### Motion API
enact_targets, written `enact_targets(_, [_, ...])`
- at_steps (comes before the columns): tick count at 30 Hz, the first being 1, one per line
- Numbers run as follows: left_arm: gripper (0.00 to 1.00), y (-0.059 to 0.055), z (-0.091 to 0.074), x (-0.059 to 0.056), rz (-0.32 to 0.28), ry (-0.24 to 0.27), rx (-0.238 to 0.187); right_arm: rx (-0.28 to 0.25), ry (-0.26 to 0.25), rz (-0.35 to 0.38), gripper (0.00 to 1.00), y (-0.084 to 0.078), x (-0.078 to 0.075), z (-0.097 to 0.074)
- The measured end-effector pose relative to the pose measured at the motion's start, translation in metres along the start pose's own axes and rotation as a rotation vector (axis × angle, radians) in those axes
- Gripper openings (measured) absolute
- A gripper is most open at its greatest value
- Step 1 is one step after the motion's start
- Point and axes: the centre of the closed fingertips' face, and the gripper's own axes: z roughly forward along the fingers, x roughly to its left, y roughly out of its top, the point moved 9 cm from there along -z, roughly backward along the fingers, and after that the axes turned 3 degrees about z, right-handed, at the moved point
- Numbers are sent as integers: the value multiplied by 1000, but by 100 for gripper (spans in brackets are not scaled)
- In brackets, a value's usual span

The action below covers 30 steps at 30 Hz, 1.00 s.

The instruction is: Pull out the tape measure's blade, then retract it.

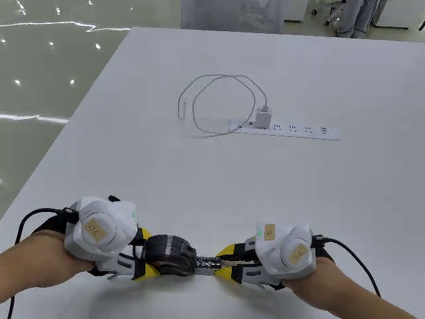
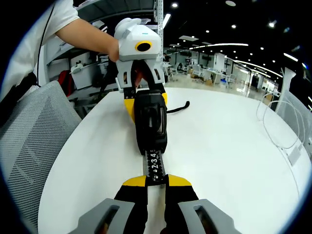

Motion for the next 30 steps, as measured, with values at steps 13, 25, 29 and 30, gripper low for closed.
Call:
enact_targets(13, [26,0,0,0,-1,0,-4,13,-15,4,8,-6,0,-11])
enact_targets(25, [26,0,0,0,-2,-1,-3,21,-26,5,8,-11,-1,-20])
enact_targets(29, [26,0,0,0,-3,0,-3,24,-30,6,8,-12,-1,-22])
enact_targets(30, [26,0,0,0,-2,0,-2,24,-32,6,8,-13,-1,-23])
